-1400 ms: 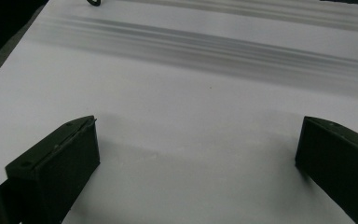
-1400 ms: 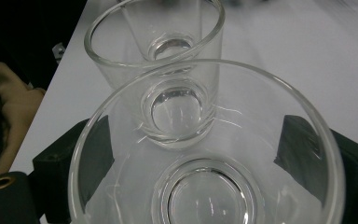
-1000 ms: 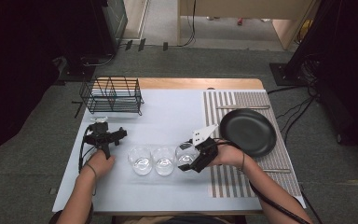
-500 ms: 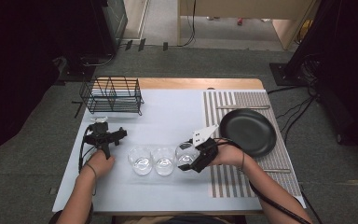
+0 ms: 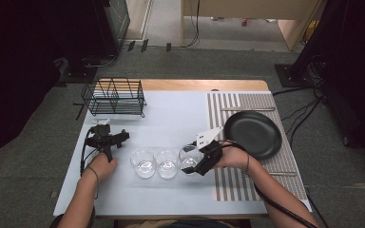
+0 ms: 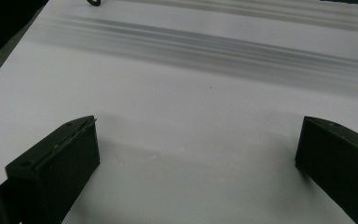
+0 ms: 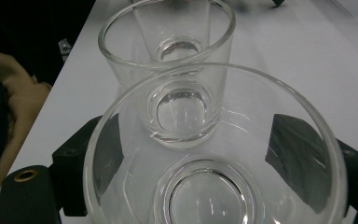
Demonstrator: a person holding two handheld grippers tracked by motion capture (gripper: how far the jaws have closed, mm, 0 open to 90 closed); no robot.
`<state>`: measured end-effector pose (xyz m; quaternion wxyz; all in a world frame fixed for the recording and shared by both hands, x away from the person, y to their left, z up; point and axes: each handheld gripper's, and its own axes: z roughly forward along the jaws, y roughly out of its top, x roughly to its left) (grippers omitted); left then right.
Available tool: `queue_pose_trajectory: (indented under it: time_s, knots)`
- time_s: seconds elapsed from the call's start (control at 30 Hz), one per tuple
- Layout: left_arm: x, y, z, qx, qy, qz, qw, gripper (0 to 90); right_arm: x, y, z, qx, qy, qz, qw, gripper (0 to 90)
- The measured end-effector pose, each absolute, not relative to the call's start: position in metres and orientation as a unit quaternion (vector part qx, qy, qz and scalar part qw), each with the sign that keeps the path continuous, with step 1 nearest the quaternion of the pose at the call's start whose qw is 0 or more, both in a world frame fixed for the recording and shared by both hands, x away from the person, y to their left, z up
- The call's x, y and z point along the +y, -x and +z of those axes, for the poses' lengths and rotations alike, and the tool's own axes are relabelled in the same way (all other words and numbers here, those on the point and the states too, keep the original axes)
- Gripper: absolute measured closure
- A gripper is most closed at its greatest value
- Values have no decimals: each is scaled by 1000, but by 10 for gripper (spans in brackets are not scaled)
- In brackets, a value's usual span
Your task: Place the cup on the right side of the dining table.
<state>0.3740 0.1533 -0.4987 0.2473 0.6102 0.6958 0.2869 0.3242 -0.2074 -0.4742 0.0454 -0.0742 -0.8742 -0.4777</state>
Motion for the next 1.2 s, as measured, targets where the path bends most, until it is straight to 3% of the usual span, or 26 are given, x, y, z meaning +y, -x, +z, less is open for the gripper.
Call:
queue_pose_trajectory:
  time_s: [1.2]
  knots:
    - [153,-374,-499,696,-610,287,247,0,-211,-324,-466,-874,78,-478,36,167]
